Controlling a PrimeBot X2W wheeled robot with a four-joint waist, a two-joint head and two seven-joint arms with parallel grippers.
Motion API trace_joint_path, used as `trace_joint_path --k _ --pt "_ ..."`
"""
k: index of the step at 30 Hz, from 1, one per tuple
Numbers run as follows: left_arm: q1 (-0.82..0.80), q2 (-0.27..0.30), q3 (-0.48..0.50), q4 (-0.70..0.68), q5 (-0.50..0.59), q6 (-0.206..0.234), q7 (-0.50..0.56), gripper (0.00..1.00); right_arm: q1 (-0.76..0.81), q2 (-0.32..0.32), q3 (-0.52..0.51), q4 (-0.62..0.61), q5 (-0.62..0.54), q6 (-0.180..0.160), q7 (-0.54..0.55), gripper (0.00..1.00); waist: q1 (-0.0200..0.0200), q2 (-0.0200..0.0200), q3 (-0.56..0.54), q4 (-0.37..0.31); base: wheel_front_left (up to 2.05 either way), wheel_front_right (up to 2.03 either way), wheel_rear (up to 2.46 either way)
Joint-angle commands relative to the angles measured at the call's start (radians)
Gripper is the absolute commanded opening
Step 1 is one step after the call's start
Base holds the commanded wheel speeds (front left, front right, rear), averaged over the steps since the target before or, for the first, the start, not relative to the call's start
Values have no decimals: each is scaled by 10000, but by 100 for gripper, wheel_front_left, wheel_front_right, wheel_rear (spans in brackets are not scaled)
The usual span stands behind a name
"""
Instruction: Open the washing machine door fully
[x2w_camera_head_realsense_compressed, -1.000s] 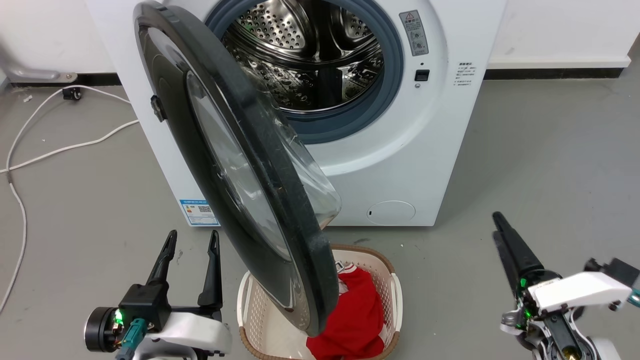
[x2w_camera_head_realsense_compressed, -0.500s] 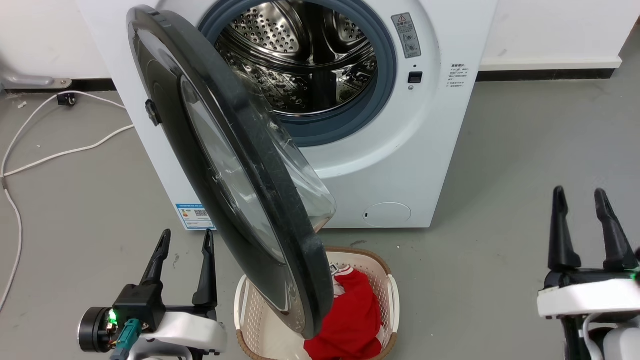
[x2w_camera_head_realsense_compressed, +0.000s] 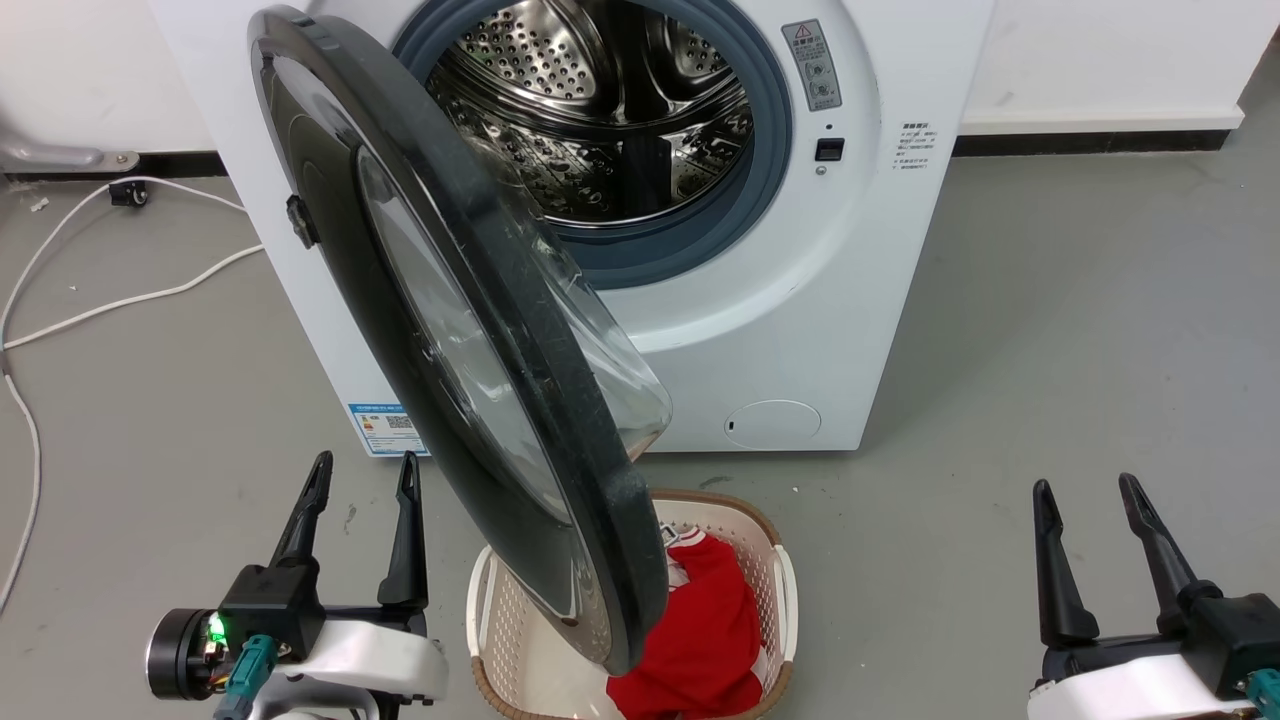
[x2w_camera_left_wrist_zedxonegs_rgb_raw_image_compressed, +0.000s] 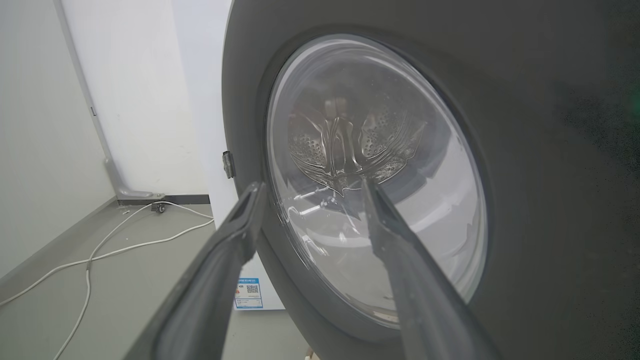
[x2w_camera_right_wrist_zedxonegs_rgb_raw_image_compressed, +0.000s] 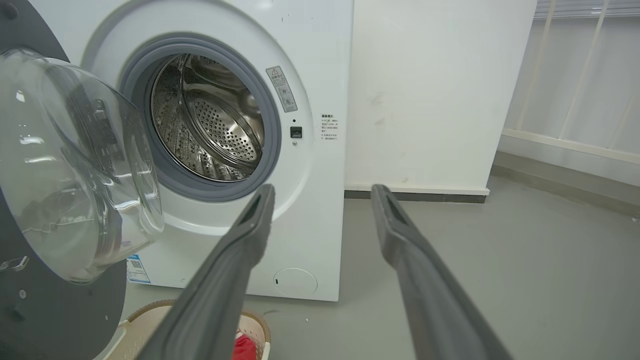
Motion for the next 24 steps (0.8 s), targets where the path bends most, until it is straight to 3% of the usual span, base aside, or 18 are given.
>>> trace_joint_path --k 1,17,19,24 --pt "-126 -5 2 -35 28 -33 -25 100 37 33 13 75 160 -7 -40 100 0 0 2 2 0 0 0" --pt "-48 -6 -27 -20 78 -120 -25 100 -218 35 10 342 239 -7 -107 100 0 0 -4 -13 0 0 0" --pt "-35 -6 -32 29 27 -163 -25 0 -223 35 -2 356 245 -7 -110 100 0 0 -8 -20 0 0 0" --pt "-63 -6 -45 30 14 -177 -25 0 -200 35 -29 395 304 -7 -102 100 0 0 -22 -22 0 0 0"
